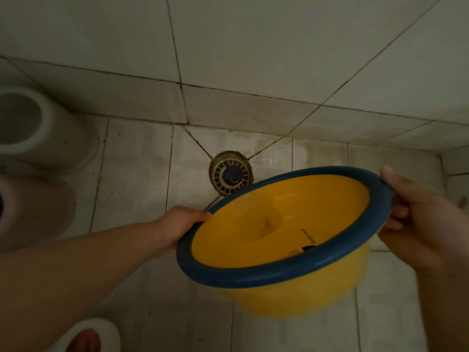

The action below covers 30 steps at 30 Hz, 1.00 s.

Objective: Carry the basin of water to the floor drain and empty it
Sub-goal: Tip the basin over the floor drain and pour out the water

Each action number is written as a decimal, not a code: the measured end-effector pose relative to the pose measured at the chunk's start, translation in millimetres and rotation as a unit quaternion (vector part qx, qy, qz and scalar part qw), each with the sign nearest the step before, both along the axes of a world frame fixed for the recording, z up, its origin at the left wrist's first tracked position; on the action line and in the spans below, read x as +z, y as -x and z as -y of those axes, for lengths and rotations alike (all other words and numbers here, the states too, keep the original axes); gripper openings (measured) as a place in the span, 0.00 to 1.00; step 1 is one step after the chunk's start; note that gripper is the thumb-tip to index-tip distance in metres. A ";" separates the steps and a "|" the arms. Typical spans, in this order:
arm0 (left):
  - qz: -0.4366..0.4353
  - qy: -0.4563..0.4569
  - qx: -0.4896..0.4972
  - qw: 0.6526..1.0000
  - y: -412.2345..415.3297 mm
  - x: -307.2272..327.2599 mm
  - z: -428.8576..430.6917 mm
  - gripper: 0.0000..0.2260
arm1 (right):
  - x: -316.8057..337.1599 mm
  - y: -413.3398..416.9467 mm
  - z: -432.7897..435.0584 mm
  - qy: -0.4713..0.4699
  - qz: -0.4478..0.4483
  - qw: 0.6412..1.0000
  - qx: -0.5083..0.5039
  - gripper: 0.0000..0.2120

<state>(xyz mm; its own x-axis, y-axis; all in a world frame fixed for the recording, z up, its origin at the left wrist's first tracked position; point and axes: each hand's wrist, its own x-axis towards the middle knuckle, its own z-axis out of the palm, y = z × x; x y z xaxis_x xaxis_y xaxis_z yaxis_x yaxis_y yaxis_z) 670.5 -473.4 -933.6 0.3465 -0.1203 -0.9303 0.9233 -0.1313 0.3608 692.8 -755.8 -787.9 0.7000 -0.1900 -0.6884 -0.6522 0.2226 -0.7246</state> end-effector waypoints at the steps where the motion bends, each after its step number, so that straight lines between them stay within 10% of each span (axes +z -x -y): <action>1: -0.004 0.002 0.005 1.000 0.1 -0.2 -0.6 0.11 | 0.0 -0.4 -0.6 0.000 0.001 1.000 -0.001 0.15; 30: -0.047 0.044 0.008 0.998 1.0 -3.2 -6.5 0.11 | 9.8 -14.5 -21.1 0.001 0.024 0.999 -0.022 0.08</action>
